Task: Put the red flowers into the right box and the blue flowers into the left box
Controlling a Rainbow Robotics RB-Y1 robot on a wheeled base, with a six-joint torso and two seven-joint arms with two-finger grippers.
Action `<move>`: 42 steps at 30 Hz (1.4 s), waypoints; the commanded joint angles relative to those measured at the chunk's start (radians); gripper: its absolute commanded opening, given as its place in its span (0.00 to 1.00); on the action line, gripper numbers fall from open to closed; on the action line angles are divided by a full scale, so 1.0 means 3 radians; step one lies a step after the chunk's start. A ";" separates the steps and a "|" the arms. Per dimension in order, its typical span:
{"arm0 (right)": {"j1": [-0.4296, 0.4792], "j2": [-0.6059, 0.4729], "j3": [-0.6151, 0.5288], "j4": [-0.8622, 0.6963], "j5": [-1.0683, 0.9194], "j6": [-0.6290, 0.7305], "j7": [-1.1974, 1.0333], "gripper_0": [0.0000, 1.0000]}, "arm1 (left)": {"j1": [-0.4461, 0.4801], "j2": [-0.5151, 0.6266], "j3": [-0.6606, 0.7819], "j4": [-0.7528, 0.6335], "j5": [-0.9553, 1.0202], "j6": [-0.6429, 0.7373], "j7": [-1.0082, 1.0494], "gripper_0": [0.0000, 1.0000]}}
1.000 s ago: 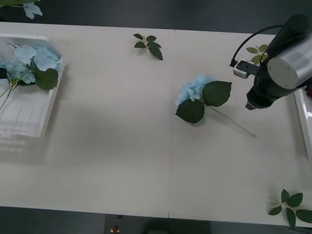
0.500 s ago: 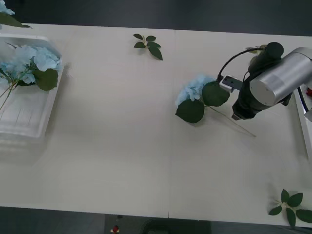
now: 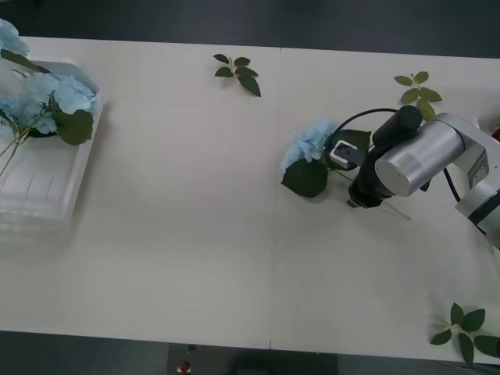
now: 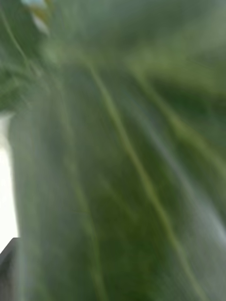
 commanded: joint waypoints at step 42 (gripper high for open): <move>-0.0053 -0.0173 -0.0011 -0.0185 -0.0803 -0.0722 -0.0008 0.00 | 0.0302 0.0096 -0.0725 0.0247 0.0484 -0.1350 0.0559 0.00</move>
